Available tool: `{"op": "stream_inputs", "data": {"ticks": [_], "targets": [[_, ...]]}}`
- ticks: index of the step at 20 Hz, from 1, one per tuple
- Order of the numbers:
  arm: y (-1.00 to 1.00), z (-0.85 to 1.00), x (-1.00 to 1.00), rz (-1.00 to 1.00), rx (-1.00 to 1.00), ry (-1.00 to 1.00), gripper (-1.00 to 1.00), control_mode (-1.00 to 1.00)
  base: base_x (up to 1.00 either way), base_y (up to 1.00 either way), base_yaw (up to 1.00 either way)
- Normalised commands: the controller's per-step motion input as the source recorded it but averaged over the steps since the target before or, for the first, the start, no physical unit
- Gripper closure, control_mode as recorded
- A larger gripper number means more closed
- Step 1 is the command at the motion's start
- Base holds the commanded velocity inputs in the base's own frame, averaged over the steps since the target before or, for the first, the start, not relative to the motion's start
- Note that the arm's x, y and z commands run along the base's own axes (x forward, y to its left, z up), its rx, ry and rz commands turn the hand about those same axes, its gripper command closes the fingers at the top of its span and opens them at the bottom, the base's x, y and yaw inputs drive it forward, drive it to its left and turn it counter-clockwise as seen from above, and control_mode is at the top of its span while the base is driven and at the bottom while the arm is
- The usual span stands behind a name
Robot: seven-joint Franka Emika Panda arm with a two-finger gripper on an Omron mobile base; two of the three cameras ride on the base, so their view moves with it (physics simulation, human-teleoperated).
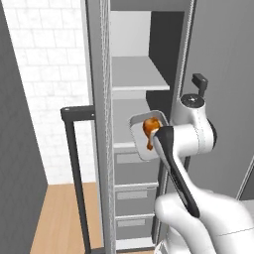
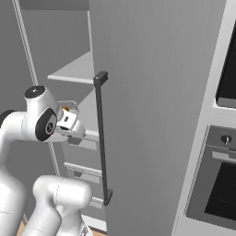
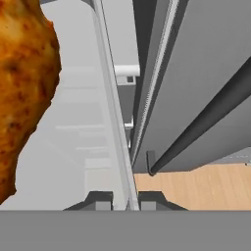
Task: Take the meat container that has the chicken drumstick and place it on the second highest rack of the freezer. Then take the vegetable container that has the mushroom and sweet potato and place it on the highest rack of the freezer.
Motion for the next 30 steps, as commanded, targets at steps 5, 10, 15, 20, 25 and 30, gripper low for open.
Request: {"op": "stream_inputs", "data": {"ticks": [5,10,15,20,25,30], "targets": [[0.02,-0.34,-0.04,0.0,0.0,-0.01,1.0,-1.0,0.0,0.0,0.0],[0.0,-0.08,0.26,0.0,0.0,-0.01,1.0,-1.0,0.0,0.0,0.0],[0.0,-0.01,0.71,0.0,0.0,0.0,1.0,-1.0,0.0,0.0,0.0],[0.02,0.0,0.5,0.0,0.0,0.0,1.0,-1.0,0.0,0.0,0.0],[0.06,0.05,0.5,0.0,0.0,0.0,1.0,-1.0,0.0,0.0,0.0],[0.0,0.03,0.52,0.0,0.0,0.0,1.0,-1.0,0.0,0.0,0.0]]}}
